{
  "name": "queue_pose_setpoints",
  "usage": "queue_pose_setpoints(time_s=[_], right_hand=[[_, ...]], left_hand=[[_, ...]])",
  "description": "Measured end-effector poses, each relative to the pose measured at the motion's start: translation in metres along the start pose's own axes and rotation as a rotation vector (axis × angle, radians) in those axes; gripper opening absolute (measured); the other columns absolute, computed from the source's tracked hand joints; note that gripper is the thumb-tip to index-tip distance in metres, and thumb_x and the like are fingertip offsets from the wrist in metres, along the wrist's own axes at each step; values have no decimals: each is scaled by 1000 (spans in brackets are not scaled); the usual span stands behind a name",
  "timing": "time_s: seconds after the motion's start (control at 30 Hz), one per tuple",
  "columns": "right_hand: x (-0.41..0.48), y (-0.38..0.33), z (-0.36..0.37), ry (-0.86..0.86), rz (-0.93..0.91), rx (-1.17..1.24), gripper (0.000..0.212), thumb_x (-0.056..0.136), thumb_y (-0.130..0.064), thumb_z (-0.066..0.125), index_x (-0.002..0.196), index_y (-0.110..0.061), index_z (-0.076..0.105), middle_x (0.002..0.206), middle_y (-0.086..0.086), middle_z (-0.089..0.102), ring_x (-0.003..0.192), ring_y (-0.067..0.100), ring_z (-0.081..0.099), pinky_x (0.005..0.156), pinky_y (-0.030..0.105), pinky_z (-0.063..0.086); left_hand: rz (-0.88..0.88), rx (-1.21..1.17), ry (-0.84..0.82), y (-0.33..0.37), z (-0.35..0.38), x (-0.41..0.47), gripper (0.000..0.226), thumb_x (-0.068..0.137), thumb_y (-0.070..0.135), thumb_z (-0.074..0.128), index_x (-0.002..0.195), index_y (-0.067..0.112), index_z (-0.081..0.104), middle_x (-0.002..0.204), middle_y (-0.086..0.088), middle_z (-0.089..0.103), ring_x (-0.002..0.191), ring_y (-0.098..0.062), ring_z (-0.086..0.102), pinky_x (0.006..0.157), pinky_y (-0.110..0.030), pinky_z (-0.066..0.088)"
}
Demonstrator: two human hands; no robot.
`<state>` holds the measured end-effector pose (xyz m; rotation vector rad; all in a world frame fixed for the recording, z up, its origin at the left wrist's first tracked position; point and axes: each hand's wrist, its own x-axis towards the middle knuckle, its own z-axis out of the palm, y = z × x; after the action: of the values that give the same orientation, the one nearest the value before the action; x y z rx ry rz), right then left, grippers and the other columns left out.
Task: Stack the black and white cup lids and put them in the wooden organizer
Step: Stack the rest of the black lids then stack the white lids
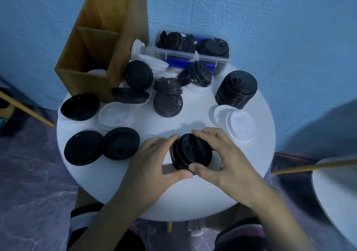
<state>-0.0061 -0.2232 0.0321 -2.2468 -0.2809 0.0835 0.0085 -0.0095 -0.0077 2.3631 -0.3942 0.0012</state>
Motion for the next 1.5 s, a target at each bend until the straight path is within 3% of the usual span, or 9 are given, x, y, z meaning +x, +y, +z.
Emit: queue_pose_setpoints(time_s=[0.1, 0.3, 0.43, 0.6, 0.73, 1.07, 1.27, 1.5], right_hand=[[4, -4, -4, -36, -13, -108, 73, 82, -49, 75, 148, -41, 46, 141, -37, 39, 135, -8, 35, 109, 9, 27], [10, -11, -8, -72, -32, -238, 73, 85, -42, 77, 149, -41, 43, 125, -53, 27, 121, -20, 28, 100, -5, 14], [12, -13, -8, -103, -15, -239, 73, 87, -42, 75, 151, -42, 39, 125, -54, 23, 120, -31, 21, 98, -6, 12], [13, -17, -11, -146, -15, -295, 73, 89, -45, 72, 153, -43, 36, 132, -50, 21, 135, -15, 23, 98, -8, 11], [14, -18, -13, -164, -31, -342, 73, 90, -47, 70, 153, -45, 35, 139, -46, 25, 141, -9, 25, 100, -7, 16], [17, -24, -18, -214, -47, -399, 72, 91, -46, 69, 153, -47, 33, 153, -40, 29, 137, 0, 41, 102, 8, 30], [22, -24, -22, -269, -55, -392, 71, 90, -42, 70, 152, -49, 35, 155, -38, 28, 140, -3, 38, 110, 12, 31], [17, -23, -15, -235, -62, -376, 68, 94, -40, 67, 152, -47, 34, 147, -38, 28, 132, -1, 36, 101, 8, 31]], left_hand=[[-11, -13, -1, -1, 1, 0, 94, 63, 73, 75, 147, 45, 42, 131, 26, 46, 125, 14, 34, 95, -7, 26], [-10, -48, 3, 2, -1, 0, 89, 59, 82, 63, 139, 55, 34, 120, 41, 38, 122, 18, 34, 93, -5, 27], [-24, -35, 9, 1, 0, 0, 94, 60, 80, 67, 144, 48, 40, 129, 27, 45, 126, 11, 37, 94, -7, 27], [-36, -28, 6, 1, 0, 1, 97, 62, 74, 74, 148, 43, 41, 134, 20, 48, 130, 5, 39, 100, -18, 33], [-16, -25, -12, -2, -1, 2, 95, 61, 84, 62, 146, 46, 42, 132, 21, 51, 126, 9, 38, 95, -10, 30], [-8, -53, -10, 0, -1, 2, 82, 62, 77, 68, 136, 51, 45, 121, 29, 51, 120, 12, 40, 92, -8, 31], [0, -38, -3, -1, -1, 3, 82, 62, 74, 72, 136, 49, 47, 114, 37, 44, 120, 9, 42, 93, -8, 31], [17, 29, -1, 0, 0, 2, 98, 66, 82, 59, 151, 39, 37, 126, 25, 45, 120, 13, 32, 93, -5, 26]])
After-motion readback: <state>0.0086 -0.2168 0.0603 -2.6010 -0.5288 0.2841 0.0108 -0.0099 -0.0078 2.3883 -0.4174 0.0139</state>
